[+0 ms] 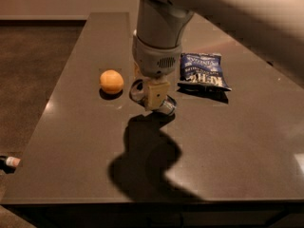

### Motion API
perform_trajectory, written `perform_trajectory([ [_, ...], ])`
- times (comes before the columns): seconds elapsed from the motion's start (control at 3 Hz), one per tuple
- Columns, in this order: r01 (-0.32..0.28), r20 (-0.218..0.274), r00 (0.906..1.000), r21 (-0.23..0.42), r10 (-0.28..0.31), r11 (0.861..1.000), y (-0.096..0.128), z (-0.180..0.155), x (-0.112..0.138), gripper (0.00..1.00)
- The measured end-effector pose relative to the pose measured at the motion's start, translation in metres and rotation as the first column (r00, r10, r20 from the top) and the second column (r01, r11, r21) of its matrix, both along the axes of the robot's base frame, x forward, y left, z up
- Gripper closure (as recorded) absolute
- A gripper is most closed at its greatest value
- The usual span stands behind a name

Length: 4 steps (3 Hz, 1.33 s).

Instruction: Knock redbull can over

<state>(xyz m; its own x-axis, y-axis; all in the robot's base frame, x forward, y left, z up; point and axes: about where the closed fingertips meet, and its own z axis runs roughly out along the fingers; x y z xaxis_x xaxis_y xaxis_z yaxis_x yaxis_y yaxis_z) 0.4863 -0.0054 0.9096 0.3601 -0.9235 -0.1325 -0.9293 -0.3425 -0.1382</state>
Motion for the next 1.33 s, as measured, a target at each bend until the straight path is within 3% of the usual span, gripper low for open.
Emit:
perform_trajectory([
  [0.67,-0.108,-0.003,0.9941,-0.069,0.108,0.992,0.002,-0.026,-0.016,0.12],
  [1.0,-0.132,-0.023,0.9912,-0.089,0.13,0.987,0.005,-0.036,-0.021,0.0],
  [1.33,-0.132,-0.023,0.9912,-0.089,0.13,0.987,0.005,-0.036,-0.021,0.0],
])
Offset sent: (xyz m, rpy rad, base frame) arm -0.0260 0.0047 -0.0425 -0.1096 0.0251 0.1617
